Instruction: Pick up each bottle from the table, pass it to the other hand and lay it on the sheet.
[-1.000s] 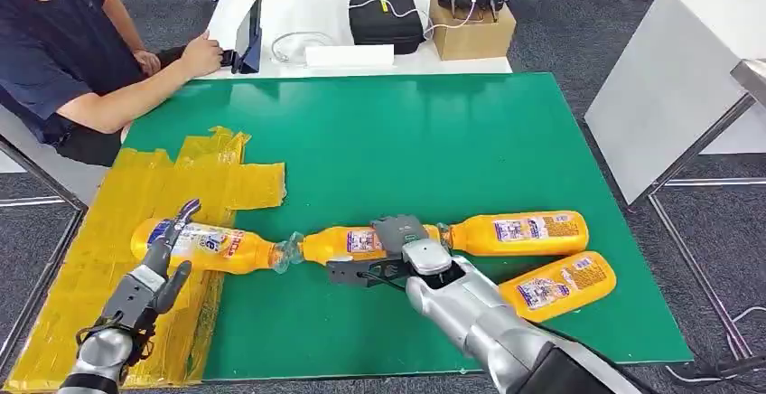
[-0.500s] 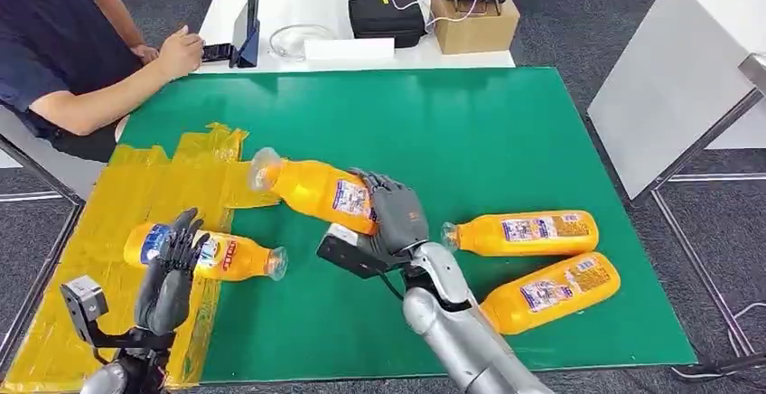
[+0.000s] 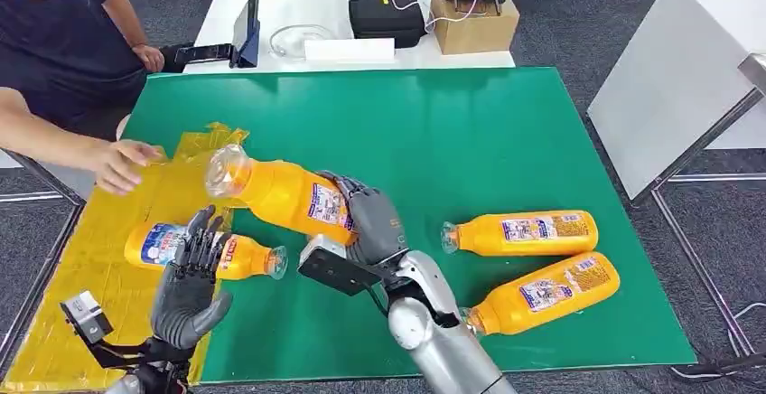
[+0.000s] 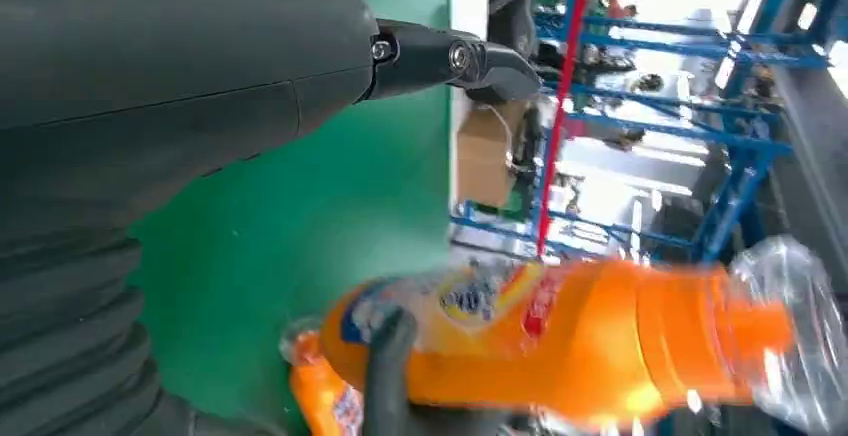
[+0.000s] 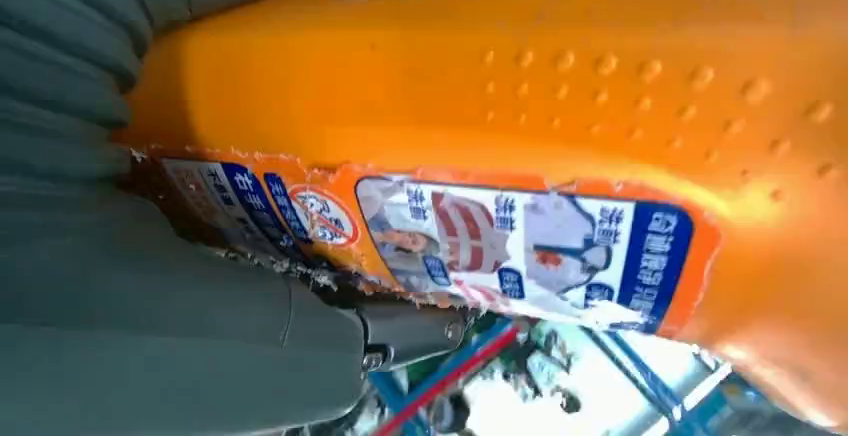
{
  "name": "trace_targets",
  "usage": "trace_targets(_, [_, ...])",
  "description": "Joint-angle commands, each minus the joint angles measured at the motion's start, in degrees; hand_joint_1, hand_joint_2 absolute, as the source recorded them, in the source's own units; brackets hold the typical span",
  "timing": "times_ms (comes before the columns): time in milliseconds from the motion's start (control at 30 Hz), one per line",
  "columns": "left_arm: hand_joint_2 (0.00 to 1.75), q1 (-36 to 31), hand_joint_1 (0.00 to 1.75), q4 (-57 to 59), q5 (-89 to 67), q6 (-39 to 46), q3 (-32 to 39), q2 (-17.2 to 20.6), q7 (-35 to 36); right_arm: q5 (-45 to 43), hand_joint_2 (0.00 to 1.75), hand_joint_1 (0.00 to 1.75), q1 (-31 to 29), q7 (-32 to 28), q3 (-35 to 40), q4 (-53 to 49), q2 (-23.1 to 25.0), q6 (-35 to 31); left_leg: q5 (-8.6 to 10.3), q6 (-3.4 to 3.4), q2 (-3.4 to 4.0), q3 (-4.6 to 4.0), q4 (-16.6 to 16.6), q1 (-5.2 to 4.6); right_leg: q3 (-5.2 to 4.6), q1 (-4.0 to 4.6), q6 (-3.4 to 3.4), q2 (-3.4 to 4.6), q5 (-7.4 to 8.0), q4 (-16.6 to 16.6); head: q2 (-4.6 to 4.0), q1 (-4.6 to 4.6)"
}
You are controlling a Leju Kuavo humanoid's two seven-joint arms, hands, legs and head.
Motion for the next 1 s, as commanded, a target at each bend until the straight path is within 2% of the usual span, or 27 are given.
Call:
trace_targets(33, [1.75,-0.5,0.0,-2.5,2.9,0.3,-8.6,0.2,-0.6,-1.1,1.75,1.75,-1.7,-1.0,7.9,9.8,3.3,2.3,-0.04,0.1,0.08,0.2,-0.1,-0.05,0.17,-0.02,-0.04,0.02,-0.02,0.0,0.0,-0.02])
trace_targets(333, [1.75,-0.7,0.0,-2.4,6.7,0.4,-8.6,0.9,-0.9,1.7,1.75,1.75,0.8,-2.2,16.4,16.4,4.0,2.6,-0.04,0.08,0.1,0.28,-0.2,-0.04,0.24,-0.01,-0.05,0.03,-0.03,-0.1,0.0,0.02])
trace_targets(800, [1.75,-0.7,0.0,-2.2,6.8,0.3,-8.5,0.9,-0.9,1.8,1.75,1.75,0.7,-2.3,16.6,16.6,4.0,2.6,-0.02,0.08,-0.08,0.19,-0.1,-0.03,0.17,-0.01,-0.05,-0.15,-0.07,-0.1,0.0,0.04])
trace_targets(1000, [1.75,-1.5,0.0,-1.4,8.7,0.1,-7.7,0.8,0.1,2.9,1.75,1.75,2.1,-3.3,18.3,20.1,4.2,1.7,0.0,0.05,-0.09,0.13,-0.1,-0.02,0.1,0.0,-0.04,-0.14,-0.05,-0.1,0.0,0.02])
